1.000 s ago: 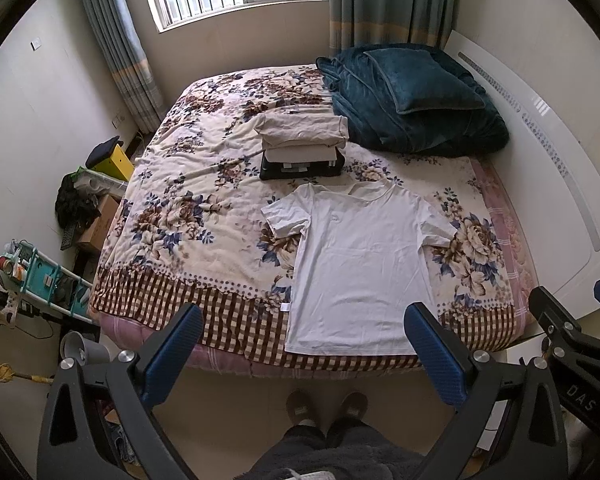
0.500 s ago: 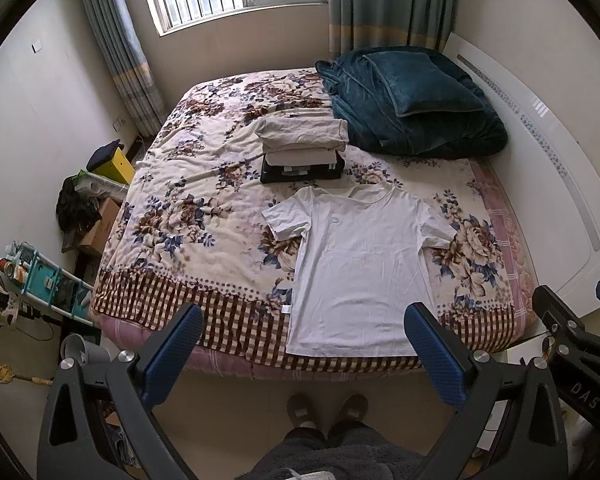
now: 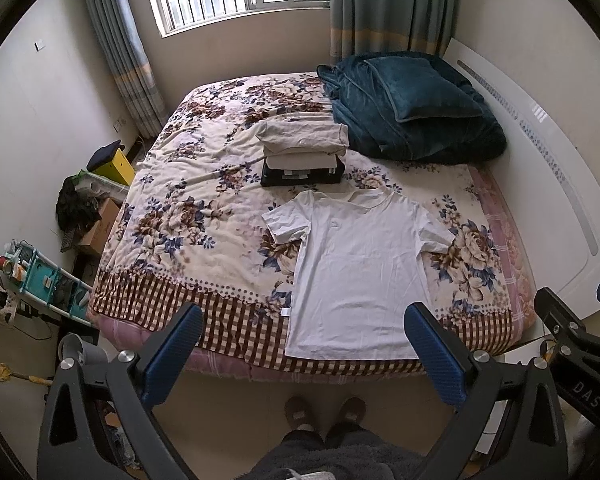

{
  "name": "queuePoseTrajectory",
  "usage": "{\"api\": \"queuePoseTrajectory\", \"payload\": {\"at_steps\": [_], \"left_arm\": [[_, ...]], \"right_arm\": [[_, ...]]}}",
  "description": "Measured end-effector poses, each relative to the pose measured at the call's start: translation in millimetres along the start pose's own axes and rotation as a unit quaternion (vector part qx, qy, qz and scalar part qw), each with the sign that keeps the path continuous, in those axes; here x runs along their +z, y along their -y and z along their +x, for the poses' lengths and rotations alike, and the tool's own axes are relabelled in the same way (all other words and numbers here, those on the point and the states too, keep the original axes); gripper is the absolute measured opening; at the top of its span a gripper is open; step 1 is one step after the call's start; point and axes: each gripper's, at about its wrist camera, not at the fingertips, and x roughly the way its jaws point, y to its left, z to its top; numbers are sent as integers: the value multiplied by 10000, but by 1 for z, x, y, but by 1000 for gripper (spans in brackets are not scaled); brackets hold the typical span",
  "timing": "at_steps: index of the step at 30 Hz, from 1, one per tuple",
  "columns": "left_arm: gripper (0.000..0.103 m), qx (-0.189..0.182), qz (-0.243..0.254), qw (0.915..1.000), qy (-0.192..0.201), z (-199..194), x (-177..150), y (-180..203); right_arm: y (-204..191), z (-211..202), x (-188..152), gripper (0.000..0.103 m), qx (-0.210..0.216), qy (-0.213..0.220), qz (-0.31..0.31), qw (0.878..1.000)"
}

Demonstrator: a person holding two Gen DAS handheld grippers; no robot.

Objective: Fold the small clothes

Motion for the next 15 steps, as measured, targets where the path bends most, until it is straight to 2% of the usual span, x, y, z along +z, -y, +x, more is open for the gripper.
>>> {"api": "queuePoseTrajectory", "payload": {"at_steps": [5,15], "left_arm": [[103,-17,-18,10000,3,-2,9,3],[103,-25,-20,10000,40,-6,7,1]], "right_arm": [[1,-2,1,103,-10,9,-1,10000],[2,-3,2,103,-5,25,-3,10000]]}}
